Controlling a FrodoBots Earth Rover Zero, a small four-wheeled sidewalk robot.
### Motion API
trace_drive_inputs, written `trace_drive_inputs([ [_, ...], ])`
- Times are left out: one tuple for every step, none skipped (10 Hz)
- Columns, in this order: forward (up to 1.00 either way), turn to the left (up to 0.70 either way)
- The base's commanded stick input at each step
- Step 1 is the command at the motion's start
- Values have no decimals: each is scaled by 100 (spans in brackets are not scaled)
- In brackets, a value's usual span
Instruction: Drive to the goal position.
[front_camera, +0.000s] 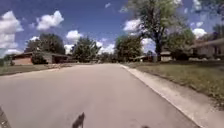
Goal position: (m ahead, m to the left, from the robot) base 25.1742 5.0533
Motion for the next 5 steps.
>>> trace_drive_inputs([
  [85, 0],
  [85, 0],
  [85, 0],
  [85, 0],
  [85, 0],
])
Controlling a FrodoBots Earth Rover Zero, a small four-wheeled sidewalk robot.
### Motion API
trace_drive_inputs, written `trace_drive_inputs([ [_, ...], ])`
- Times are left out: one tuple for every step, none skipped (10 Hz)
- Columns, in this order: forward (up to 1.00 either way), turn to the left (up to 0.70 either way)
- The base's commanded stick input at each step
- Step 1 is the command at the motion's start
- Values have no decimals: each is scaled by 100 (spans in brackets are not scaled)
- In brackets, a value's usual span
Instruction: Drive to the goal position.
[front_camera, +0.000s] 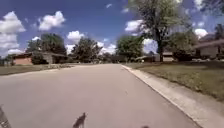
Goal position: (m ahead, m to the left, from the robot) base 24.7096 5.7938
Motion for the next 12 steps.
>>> trace_drive_inputs([
  [85, 0],
  [85, -4],
  [85, -31],
  [85, -34],
  [85, -19],
  [85, 0],
  [85, 0],
  [85, 0],
  [85, 0],
  [85, 0],
  [85, 0],
  [85, 0],
])
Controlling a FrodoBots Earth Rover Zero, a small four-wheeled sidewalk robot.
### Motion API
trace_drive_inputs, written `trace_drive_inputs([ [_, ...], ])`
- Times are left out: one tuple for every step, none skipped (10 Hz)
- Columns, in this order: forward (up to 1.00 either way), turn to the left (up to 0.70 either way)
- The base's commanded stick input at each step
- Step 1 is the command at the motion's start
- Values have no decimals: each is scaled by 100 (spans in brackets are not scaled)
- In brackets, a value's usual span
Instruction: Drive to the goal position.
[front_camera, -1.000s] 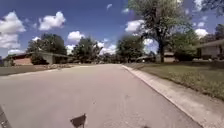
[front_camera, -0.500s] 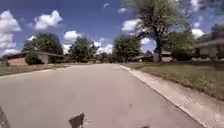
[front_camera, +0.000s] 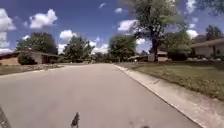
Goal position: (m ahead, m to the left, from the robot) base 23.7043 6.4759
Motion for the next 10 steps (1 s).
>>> trace_drive_inputs([
  [85, 0],
  [85, 0],
  [85, 0],
  [85, 0],
  [85, 0],
  [85, 0],
  [85, 0],
  [85, 0],
  [85, 0],
  [85, 0],
])
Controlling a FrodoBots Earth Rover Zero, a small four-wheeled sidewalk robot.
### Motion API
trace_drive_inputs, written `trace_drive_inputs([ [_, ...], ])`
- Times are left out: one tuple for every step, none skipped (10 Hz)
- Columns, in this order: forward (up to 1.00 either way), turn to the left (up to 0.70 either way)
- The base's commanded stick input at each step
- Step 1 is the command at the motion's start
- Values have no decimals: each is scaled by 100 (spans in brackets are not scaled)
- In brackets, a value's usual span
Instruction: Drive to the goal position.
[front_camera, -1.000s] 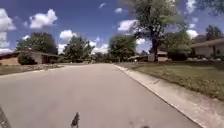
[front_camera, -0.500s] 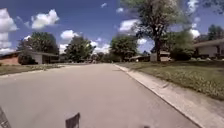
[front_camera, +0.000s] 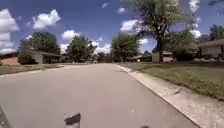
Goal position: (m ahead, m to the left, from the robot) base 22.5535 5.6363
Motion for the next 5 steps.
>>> trace_drive_inputs([
  [85, 0],
  [85, 0],
  [85, 0],
  [85, 0],
  [85, 0],
])
